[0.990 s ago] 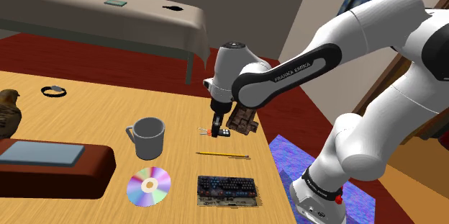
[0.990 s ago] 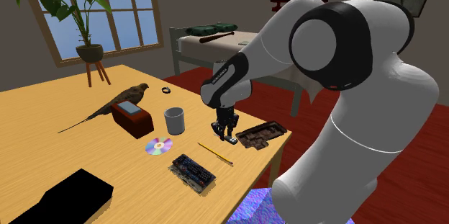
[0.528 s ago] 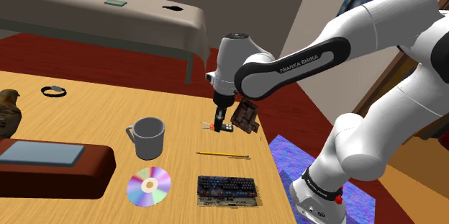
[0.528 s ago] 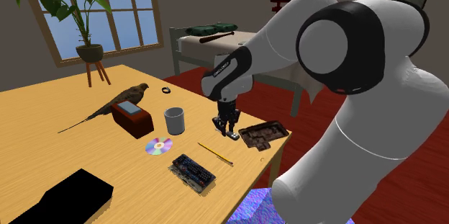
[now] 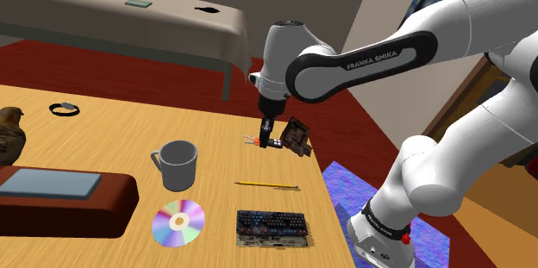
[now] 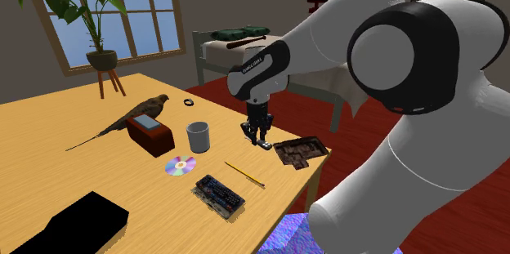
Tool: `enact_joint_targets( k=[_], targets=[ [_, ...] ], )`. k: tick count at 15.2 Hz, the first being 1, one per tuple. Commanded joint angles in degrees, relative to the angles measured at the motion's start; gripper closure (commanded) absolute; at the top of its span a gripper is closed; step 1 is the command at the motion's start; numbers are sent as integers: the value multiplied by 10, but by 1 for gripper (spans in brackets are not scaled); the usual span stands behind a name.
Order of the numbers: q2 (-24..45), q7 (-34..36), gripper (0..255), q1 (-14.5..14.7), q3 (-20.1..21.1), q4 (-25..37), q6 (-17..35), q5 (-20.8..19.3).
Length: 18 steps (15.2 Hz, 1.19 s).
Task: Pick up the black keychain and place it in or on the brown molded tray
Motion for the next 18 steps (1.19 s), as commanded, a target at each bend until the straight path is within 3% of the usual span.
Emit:
enact_joint_targets(
  k=[1, 9, 18],
  targets=[
    [-6, -1, 255, 0, -1, 10, -17, 0],
    [-27, -3, 255, 0, -4, 49, -76, 2],
    [-117, -123, 255, -52, -92, -26, -91, -36]
  ],
)
